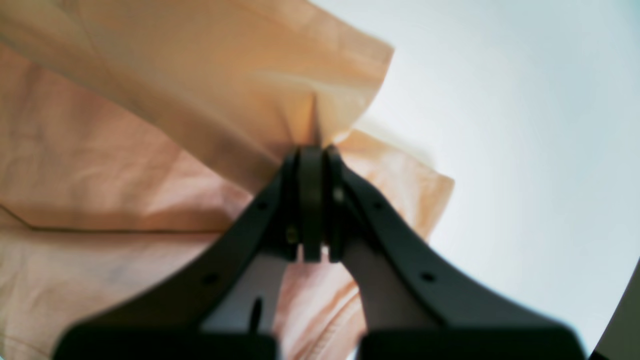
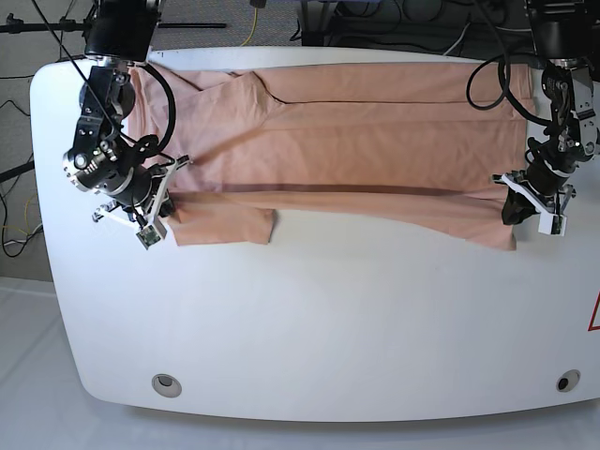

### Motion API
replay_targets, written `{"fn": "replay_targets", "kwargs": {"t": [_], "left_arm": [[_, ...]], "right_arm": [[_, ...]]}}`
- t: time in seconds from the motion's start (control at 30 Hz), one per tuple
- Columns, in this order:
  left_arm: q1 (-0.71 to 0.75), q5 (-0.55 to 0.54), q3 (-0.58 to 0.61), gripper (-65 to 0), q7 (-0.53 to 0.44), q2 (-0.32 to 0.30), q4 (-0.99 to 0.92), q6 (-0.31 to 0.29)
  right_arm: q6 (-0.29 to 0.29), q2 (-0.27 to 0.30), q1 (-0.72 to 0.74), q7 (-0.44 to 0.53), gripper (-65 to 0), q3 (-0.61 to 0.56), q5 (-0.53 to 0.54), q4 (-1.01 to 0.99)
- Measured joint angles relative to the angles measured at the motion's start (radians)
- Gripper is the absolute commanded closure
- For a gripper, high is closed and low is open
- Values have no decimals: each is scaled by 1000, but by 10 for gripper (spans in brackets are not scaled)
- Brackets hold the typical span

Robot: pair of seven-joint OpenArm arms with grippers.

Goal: Fold the T-shirt properly
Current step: 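Fold the hem with both grippers over toward the shoulder edge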

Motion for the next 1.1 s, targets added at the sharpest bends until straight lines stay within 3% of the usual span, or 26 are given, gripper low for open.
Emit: {"fn": "replay_targets", "kwargs": {"t": [0.77, 1.1], "left_arm": [[114, 4, -26, 0, 23, 0, 98, 1], [159, 3, -24, 0, 38, -9, 152, 1]], "right_arm": [[7, 8, -126, 3, 0, -2, 3, 76], [20, 0, -150, -15, 0, 53, 4, 89]]}}
